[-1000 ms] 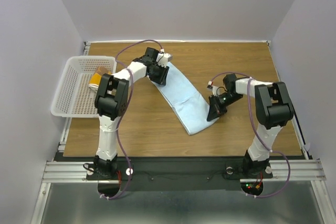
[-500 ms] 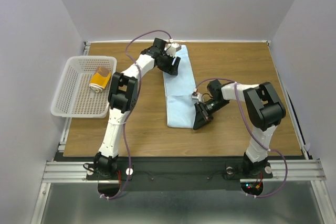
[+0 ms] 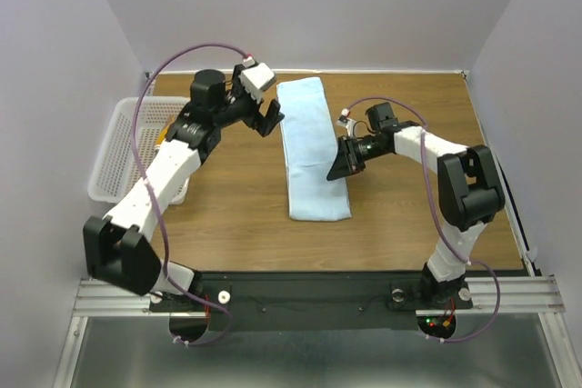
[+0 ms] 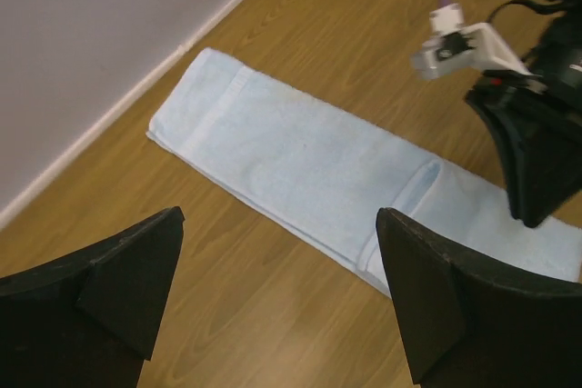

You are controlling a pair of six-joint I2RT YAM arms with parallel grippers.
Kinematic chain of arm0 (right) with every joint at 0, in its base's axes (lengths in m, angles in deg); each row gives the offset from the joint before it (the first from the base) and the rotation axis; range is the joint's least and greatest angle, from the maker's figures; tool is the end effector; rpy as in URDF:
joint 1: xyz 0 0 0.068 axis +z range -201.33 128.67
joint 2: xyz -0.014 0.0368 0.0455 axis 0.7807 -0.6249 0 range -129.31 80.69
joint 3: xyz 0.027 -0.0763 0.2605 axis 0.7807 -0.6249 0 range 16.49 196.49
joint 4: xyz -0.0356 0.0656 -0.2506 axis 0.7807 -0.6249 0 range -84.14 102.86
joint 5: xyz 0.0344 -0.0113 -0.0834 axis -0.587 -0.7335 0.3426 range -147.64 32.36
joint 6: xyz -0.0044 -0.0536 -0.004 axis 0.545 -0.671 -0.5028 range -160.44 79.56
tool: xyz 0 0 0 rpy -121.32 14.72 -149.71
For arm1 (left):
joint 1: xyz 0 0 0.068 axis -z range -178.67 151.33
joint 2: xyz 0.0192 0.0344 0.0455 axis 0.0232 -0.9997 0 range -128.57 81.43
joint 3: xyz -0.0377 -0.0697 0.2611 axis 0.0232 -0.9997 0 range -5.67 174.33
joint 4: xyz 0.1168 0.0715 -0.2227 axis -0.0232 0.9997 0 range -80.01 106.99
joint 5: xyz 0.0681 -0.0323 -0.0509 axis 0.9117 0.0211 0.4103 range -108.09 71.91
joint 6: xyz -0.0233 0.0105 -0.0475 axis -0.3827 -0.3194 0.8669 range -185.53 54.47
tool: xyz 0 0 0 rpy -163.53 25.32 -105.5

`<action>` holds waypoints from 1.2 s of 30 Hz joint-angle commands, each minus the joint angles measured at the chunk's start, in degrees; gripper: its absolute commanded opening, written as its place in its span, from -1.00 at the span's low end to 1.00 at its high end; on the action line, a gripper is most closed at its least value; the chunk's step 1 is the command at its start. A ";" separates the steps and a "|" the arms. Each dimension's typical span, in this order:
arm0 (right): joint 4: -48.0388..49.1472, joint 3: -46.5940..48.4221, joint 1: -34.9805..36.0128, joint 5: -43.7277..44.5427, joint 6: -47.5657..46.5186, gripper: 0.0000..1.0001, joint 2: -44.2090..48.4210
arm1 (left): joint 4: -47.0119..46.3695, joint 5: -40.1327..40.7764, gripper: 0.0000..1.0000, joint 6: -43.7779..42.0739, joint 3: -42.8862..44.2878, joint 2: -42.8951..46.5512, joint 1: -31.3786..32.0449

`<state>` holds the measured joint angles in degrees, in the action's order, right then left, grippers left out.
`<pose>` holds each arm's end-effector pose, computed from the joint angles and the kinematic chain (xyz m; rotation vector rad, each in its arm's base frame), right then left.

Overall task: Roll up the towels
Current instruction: Fold the towel, then roll the towel

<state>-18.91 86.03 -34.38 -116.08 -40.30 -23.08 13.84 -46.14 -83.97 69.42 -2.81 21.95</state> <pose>0.3325 0.1330 0.1971 -0.6623 2.4407 1.4681 0.3195 -0.1381 0.3728 0.9180 1.5419 -0.4665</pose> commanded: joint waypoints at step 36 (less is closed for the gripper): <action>18.85 -2.39 0.01 10.09 11.90 -0.52 -16.56 | -10.80 21.72 -0.02 -38.52 -35.28 -3.37 39.76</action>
<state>1.11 85.74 -34.86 -110.59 -26.49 -38.68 5.89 -25.59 -121.85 34.64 -5.52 61.38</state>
